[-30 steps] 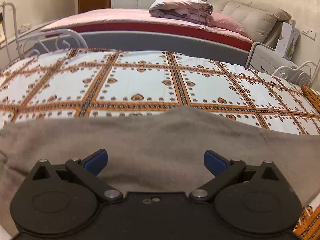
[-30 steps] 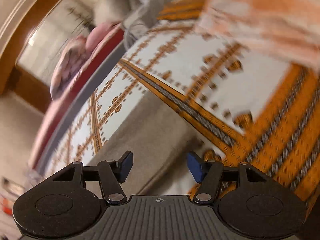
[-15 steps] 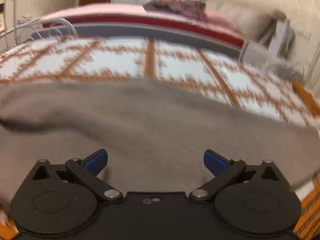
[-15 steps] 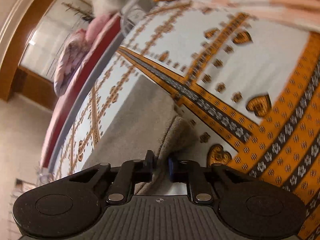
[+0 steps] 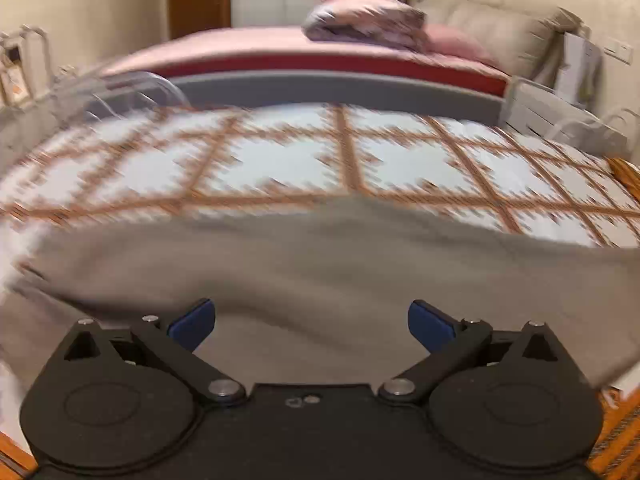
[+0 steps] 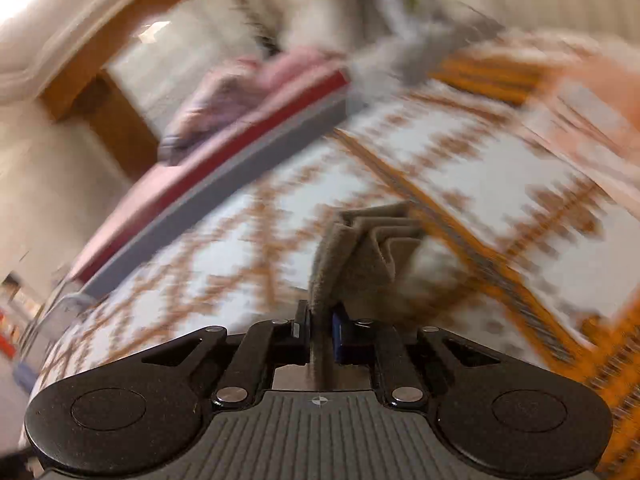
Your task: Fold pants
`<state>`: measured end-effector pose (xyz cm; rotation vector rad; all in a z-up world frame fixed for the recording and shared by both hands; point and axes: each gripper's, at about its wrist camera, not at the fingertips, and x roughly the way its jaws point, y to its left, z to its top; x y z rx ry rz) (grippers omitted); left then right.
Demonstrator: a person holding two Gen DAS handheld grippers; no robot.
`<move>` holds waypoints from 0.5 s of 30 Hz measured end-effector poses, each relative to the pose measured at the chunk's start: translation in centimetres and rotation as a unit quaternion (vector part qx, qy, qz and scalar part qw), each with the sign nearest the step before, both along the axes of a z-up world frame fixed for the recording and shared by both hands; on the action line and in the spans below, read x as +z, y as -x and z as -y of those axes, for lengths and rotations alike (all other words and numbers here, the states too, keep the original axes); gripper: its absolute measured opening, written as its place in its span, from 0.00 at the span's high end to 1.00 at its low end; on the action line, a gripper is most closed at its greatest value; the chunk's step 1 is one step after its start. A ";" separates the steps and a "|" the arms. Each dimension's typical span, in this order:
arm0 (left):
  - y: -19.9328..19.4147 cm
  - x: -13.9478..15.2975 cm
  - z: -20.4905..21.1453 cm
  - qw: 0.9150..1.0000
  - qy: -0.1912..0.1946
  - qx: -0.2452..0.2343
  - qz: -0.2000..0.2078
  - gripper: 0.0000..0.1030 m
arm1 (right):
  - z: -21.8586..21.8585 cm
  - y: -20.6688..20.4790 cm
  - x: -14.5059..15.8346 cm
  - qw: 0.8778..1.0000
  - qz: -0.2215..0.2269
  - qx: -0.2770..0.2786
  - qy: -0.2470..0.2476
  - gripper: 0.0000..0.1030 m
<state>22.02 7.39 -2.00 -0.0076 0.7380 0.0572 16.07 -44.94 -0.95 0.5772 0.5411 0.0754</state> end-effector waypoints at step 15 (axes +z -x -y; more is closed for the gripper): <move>7.0 0.4 -19.2 0.982 0.059 0.179 -0.008 0.06 | -39.5 0.3 -5.0 0.876 -0.011 0.439 0.199 0.72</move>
